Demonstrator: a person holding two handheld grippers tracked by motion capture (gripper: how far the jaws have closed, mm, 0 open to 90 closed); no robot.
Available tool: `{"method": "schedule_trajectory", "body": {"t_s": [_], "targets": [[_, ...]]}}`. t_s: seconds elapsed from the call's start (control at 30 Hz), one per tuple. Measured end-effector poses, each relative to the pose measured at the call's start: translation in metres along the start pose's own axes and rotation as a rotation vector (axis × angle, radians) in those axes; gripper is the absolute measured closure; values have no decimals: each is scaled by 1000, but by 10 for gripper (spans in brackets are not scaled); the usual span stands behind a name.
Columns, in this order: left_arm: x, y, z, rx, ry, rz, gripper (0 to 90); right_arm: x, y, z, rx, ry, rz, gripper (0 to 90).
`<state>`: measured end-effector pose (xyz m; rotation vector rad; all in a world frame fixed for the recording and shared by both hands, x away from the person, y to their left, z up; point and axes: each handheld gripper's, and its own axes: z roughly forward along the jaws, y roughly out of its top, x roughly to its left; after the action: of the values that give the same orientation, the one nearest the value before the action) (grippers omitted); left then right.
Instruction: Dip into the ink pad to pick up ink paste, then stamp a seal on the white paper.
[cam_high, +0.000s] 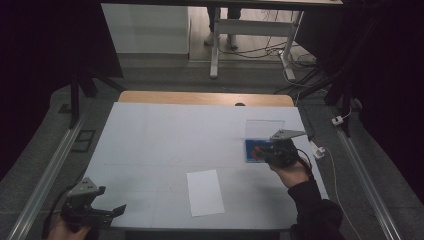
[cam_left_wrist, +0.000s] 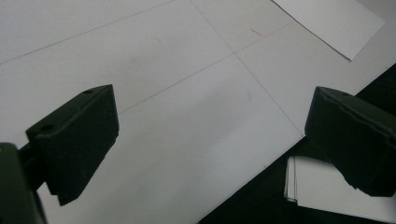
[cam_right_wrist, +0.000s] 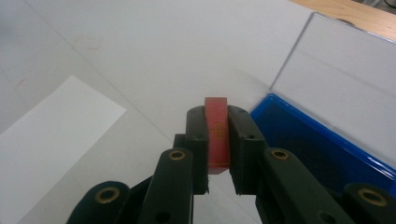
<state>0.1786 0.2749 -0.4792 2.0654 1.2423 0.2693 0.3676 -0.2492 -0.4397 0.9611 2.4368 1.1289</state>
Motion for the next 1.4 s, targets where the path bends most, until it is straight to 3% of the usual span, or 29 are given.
{"method": "schedule_trajectory", "body": {"t_s": [0.4, 0.87, 1.4], "targets": [[0, 0, 0, -2, -3, 0, 34, 31, 2, 4, 10, 78, -33, 796], [0, 0, 0, 1, -2, 5, 36, 72, 7, 15, 29, 182, -106, 796], [0, 0, 0, 2, -3, 2, 36, 103, 12, 30, 57, 240, -186, 796]]}}
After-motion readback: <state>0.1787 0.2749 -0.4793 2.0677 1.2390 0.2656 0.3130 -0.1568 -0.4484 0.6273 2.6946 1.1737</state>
